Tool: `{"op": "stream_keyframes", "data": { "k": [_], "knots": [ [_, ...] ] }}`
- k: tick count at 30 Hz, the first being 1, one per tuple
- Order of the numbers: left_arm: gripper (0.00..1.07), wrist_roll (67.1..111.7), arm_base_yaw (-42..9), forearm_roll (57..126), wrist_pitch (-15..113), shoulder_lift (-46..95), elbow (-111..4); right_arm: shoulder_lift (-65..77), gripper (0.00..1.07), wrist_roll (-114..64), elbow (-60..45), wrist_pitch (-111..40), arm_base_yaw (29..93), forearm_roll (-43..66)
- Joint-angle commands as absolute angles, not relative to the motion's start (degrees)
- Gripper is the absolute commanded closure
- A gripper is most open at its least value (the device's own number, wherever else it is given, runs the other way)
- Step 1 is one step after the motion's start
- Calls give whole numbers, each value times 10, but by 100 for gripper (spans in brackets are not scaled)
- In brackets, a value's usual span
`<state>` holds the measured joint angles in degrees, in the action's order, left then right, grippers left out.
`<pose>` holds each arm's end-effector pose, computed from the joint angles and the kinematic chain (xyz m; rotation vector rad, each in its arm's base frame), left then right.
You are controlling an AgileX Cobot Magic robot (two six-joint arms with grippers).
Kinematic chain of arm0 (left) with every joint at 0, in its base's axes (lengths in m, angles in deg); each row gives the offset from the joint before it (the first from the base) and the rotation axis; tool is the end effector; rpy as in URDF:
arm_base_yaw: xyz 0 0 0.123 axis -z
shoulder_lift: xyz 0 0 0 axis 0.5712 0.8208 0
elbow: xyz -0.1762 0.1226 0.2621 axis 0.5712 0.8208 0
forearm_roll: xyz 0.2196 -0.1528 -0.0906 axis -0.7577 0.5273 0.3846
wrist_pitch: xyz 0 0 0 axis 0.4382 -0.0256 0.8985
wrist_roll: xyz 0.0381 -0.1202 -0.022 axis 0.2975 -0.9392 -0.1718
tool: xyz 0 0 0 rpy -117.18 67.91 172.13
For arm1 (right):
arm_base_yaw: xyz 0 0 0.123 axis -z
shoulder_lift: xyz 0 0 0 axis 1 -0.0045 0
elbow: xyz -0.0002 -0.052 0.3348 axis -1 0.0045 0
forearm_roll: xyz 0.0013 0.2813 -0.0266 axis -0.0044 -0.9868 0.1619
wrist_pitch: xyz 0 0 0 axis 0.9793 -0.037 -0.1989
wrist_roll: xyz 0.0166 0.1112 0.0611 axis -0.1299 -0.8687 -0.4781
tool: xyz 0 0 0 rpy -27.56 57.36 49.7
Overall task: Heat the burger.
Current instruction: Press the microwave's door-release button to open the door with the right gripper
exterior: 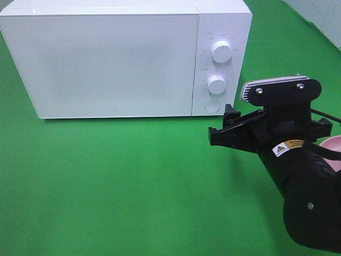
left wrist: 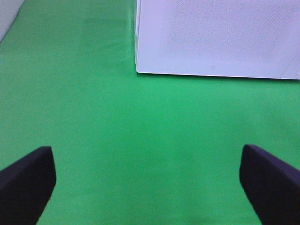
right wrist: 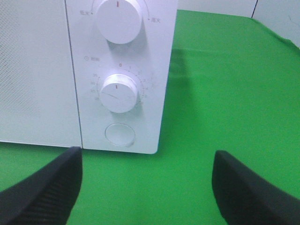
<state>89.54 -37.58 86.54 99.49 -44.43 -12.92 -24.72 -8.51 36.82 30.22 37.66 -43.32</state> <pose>-0.0018 -0.0192 0.2802 0.0311 2.0261 -0.1310 0.2513 0.1634 0.1678 -0.1003 1.7328 -0.0509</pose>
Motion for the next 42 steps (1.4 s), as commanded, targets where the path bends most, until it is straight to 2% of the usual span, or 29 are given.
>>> {"op": "stream_keyframes", "data": {
  "k": [1,11,19,20,23,25,28,29,36,39,40,41,42],
  "knots": [
    [7,894,-376,865,992,-457,-129,-249,34,-81,344,303,374,-435],
    [7,894,-376,865,992,-457,-129,-249,39,-128,336,278,374,-434],
    [7,894,-376,865,992,-457,-129,-249,51,-288,336,250,374,-434],
    [7,894,-376,865,992,-457,-129,-249,58,-379,336,247,374,-434],
    [7,894,-376,865,992,-457,-129,-249,64,-439,336,243,374,-434],
    [7,894,-376,865,992,-457,-129,-249,76,-565,336,234,374,-434],
    [7,894,-376,865,992,-457,-129,-249,80,-591,336,232,374,-434],
    [7,894,-376,865,992,-457,-129,-249,84,-652,336,232,374,-434],
    [7,894,-376,865,992,-457,-129,-249,94,-818,336,231,374,-430],
    [7,894,-376,865,992,-457,-129,-249,97,-836,336,227,374,-427],
    [7,894,-376,865,992,-457,-129,-249,103,-860,336,220,374,-425],
    [7,894,-376,865,992,-457,-129,-249,103,-860,336,220,374,-425],
    [7,894,-376,865,992,-457,-129,-249,107,-872,336,209,374,-423]
  ]
}}
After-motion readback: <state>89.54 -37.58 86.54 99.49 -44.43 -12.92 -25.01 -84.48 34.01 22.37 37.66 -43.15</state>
